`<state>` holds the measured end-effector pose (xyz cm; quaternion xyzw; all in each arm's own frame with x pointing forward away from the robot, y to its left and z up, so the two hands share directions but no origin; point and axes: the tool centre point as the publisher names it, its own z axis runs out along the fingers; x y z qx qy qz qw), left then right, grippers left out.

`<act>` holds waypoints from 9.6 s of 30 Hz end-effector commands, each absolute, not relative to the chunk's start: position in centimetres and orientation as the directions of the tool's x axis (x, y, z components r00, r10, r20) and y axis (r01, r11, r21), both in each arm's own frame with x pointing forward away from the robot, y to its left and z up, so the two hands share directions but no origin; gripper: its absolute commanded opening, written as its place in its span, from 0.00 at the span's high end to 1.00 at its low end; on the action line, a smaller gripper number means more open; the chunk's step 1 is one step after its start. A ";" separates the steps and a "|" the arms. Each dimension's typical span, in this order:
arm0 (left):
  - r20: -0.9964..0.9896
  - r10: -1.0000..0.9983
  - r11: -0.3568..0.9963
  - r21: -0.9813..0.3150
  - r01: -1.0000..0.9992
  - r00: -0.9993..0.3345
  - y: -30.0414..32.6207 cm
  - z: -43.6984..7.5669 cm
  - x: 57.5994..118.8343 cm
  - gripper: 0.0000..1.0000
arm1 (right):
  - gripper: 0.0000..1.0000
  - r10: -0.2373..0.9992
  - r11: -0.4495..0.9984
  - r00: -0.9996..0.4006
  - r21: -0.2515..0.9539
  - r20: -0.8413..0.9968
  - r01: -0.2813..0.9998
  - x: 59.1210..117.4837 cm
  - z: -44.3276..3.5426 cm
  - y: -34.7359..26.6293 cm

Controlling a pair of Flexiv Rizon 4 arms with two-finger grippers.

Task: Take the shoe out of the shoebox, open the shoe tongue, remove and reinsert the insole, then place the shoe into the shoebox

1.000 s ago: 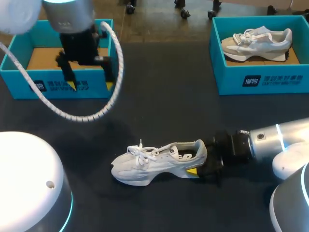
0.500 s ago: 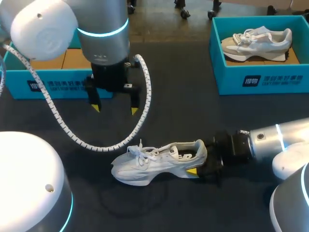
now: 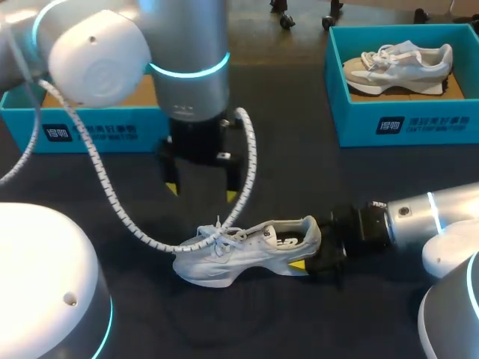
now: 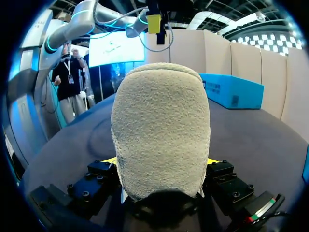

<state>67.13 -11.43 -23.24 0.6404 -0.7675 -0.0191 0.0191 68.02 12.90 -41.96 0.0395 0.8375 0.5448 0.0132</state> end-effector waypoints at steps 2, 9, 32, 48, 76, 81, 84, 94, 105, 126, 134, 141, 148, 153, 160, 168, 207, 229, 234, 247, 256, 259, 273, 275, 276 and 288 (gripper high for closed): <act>-0.024 -0.984 0.171 0.116 -0.978 -0.175 -15.1 -24.6 67.1 0.00 | 1.00 0.083 0.406 -0.996 0.913 0.020 0.052 68.1 -42.1 13.1; -0.098 -0.971 0.208 0.114 -0.971 -0.220 -15.9 -25.3 66.5 0.00 | 1.00 0.083 0.406 -0.996 0.913 0.020 0.052 68.1 -42.1 13.1; -0.171 -0.981 0.068 0.126 -0.990 -0.089 -21.1 -30.2 65.2 0.00 | 1.00 0.083 0.406 -0.996 0.913 0.020 0.052 68.1 -42.1 13.1; -0.249 -0.966 0.036 0.148 -0.988 -0.072 -21.1 -33.4 65.7 0.00 | 1.00 0.083 0.406 -0.996 0.913 0.020 0.052 68.1 -42.1 13.1; -0.374 -0.927 -0.034 0.158 -0.987 -0.028 -18.8 -34.6 65.6 0.00 | 1.00 0.083 0.406 -0.996 0.913 0.020 0.052 68.1 -42.1 13.1; -0.355 -0.934 -0.022 0.156 -0.988 -0.036 -18.0 -33.7 65.2 0.19 | 1.00 0.083 0.406 -0.996 0.913 0.020 0.052 68.1 -42.1 13.1; -0.338 -0.940 -0.012 0.147 -0.989 -0.039 -17.6 -33.2 65.0 0.45 | 1.00 0.083 0.406 -0.996 0.913 0.020 0.052 68.1 -42.1 13.1; -0.257 -0.965 0.006 0.145 -0.989 -0.044 -17.1 -32.2 65.1 0.53 | 1.00 0.083 0.406 -0.996 0.913 0.020 0.052 68.1 -42.1 13.1; -0.190 -0.978 0.052 0.161 -0.986 -0.082 -17.6 -31.9 64.6 0.64 | 1.00 0.083 0.406 -0.996 0.913 0.020 0.052 68.1 -42.1 13.1; 0.143 -0.988 0.068 0.120 -0.990 -0.051 -13.0 -30.2 64.3 1.00 | 1.00 0.083 0.406 -0.996 0.913 0.020 0.052 68.1 -42.1 13.1; 0.253 -0.967 0.037 0.116 -0.993 -0.007 -10.2 -30.5 64.4 1.00 | 1.00 0.083 0.406 -0.996 0.913 0.020 0.052 68.1 -42.1 13.1; 0.273 -0.961 0.003 0.150 -0.989 0.039 -8.3 -32.6 64.4 1.00 | 1.00 0.083 0.406 -0.996 0.913 0.020 0.052 68.1 -42.1 13.1; 0.268 -0.962 -0.006 0.191 -0.982 0.058 -7.3 -34.7 64.3 1.00 | 1.00 0.083 0.406 -0.996 0.913 0.020 0.052 68.1 -42.1 13.1; 0.249 -0.966 -0.021 0.208 -0.978 0.073 -6.8 -36.1 64.3 1.00 | 1.00 0.083 0.406 -0.996 0.913 0.020 0.052 68.1 -42.1 13.1; 0.227 -0.972 -0.023 0.196 -0.980 0.068 -5.9 -35.8 64.0 0.65 | 1.00 0.083 0.406 -0.996 0.913 0.020 0.052 68.1 -42.1 13.1; 0.272 -0.962 0.023 0.104 -0.994 0.006 -5.2 -31.5 64.4 0.00 | 1.00 0.083 0.406 -0.996 0.913 0.020 0.052 68.1 -42.1 13.1; 0.204 -0.346 0.926 -0.087 -0.369 -0.916 -17.4 -18.8 64.7 1.00 | 1.00 0.083 0.406 -0.996 0.913 0.020 0.052 68.1 -42.1 13.1; 0.119 -0.021 0.980 -0.194 -0.044 -0.993 -20.2 -24.8 65.1 1.00 | 1.00 0.083 0.406 -0.996 0.913 0.020 0.052 68.1 -42.1 13.1; 0.185 0.082 0.965 -0.259 0.032 -0.979 -19.5 -25.2 66.7 1.00 | 1.00 0.083 0.406 -0.996 0.913 0.020 0.052 68.1 -42.1 13.1; 0.185 0.082 0.965 -0.259 0.032 -0.979 -19.5 -25.2 66.7 1.00 | 1.00 0.083 0.406 -0.996 0.913 0.020 0.052 68.1 -42.1 13.1; 0.224 0.233 0.946 -0.276 0.168 -0.946 -19.6 -29.2 65.6 1.00 | 1.00 0.083 0.406 -0.996 0.913 0.020 0.052 68.1 -42.1 13.1; 0.224 0.233 0.946 -0.276 0.168 -0.946 -19.6 -29.2 65.6 1.00 | 1.00 0.083 0.406 -0.996 0.913 0.020 0.052 68.1 -42.1 13.1; 0.203 0.236 0.942 -0.286 0.173 -0.950 -20.3 -30.0 65.6 1.00 | 1.00 0.083 0.406 -0.996 0.913 0.020 0.052 68.1 -42.1 13.1; 0.185 0.242 0.939 -0.292 0.182 -0.952 -20.5 -30.2 65.6 1.00 | 1.00 0.083 0.406 -0.996 0.913 0.020 0.052 68.1 -42.1 13.1; 0.169 0.239 0.939 -0.290 0.184 -0.956 -20.7 -30.4 65.7 1.00 | 1.00 0.083 0.406 -0.996 0.913 0.020 0.052 68.1 -42.1 13.1; 0.107 0.249 0.934 -0.288 0.210 -0.963 -21.5 -32.5 65.8 1.00 | 1.00 0.083 0.406 -0.996 0.913 0.020 0.052 68.1 -42.1 13.1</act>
